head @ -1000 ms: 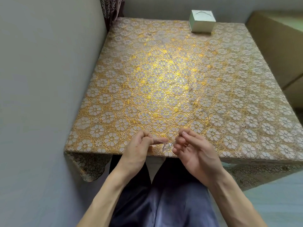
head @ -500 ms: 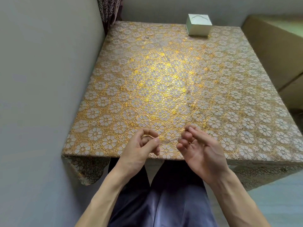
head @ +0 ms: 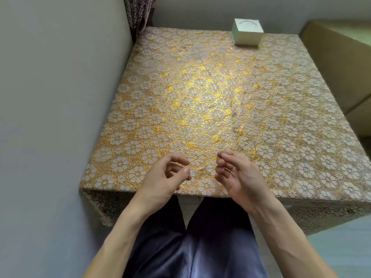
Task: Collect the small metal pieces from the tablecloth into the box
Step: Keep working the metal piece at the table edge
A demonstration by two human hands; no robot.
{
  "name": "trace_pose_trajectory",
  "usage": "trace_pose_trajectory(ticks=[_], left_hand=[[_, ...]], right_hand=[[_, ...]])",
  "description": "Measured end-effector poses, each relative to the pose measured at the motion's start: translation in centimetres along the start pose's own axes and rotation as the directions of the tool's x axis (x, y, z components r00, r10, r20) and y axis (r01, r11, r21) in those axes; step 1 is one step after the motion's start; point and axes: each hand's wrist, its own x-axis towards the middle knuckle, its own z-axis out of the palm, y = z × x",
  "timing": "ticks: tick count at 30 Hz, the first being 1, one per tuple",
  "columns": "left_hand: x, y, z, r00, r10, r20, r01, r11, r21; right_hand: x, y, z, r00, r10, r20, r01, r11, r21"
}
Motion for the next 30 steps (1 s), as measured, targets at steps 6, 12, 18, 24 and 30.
trace_pose_trajectory(ticks=[6,12,18,24,30], left_hand=[[1.5,0.0,-1.8,0.999,-0.028,-0.017,0.031,0.971,0.239],[2.6,0.9,-3.1,0.989,0.125,-0.077,-0.063,0.834,0.548],[1.3,-2.0,-2.7,0.951,0.305,0.04,-0.232,0.625,0.745],[0.2,-3.9,-1.8,0.897,0.44,0.033,-0.272,0.493,0.826],[0.0,-4.7,-1.6,0.895,0.447,-0.014,-0.247,0.52,0.817]], right_hand=[[2.8,-1.4,1.3,1.0,-0.022,-0.006,0.02,0.966,-0.259],[3.5,-1.4,1.6,0.998,-0.063,0.03,0.07,0.917,-0.393],[2.4,1.5,-0.3,0.994,-0.106,-0.037,0.061,0.79,-0.61],[1.5,1.8,-1.2,0.974,-0.224,0.013,0.139,0.557,-0.819],[0.5,2.2,-1.5,0.928,-0.367,0.064,0.171,0.266,-0.949]])
